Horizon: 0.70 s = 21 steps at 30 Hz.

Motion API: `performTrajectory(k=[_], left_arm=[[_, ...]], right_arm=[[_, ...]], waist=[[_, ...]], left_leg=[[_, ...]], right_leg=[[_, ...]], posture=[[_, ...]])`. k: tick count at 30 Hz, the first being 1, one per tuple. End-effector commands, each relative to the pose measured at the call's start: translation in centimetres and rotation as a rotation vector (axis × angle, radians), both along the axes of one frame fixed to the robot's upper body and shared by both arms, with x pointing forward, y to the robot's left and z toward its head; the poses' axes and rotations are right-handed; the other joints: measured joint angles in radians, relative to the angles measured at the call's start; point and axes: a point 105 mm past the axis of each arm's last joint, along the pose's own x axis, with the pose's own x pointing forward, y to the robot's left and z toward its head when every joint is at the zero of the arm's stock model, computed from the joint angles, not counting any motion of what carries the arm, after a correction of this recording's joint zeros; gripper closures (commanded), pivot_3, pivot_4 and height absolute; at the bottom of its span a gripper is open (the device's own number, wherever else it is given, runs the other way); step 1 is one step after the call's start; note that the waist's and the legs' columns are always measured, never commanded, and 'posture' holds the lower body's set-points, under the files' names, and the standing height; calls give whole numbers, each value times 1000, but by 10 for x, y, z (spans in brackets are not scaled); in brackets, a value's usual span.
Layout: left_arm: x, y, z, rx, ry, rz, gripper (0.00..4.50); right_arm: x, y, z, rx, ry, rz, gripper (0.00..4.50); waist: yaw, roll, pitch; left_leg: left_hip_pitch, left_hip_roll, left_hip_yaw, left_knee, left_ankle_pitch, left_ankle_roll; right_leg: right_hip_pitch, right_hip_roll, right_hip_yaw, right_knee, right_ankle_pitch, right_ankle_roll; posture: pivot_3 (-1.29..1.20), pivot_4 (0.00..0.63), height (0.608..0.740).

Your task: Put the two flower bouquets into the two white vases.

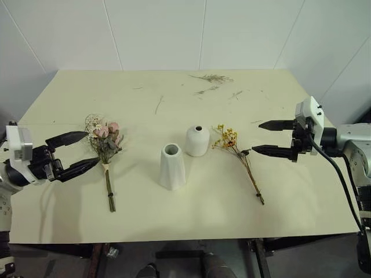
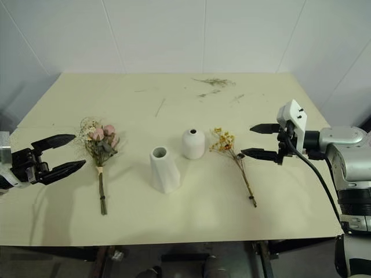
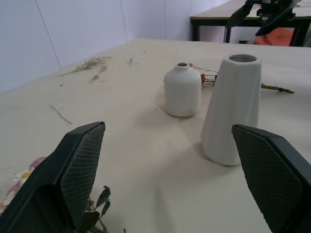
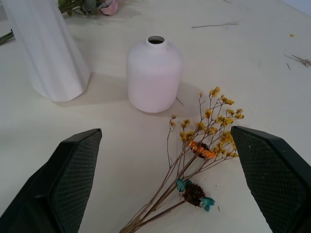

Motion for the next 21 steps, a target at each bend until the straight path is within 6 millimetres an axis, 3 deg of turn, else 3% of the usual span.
performTrajectory(k=[1,11,21], left_arm=[[-5,-1,16,-20,-75,-36,39],[-5,-6,22,-75,-83,-153,39],[-4,-9,25,-133,-91,-253,39]], right_arm=[[-2,-5,10,-18,-17,-37,0],[14,-18,-12,-72,26,-338,0],[-9,-6,-51,-93,261,-549,0]], waist=[[1,0,0],[1,0,0],[13,0,0]], left_leg=[[0,0,0,0,0,0],[0,0,0,4,0,0],[-1,0,0,6,0,0]], right_leg=[[0,0,0,0,0,0],[0,0,0,2,0,0],[0,0,1,2,1,1]], posture=[[0,150,740],[0,150,740],[0,150,740]])
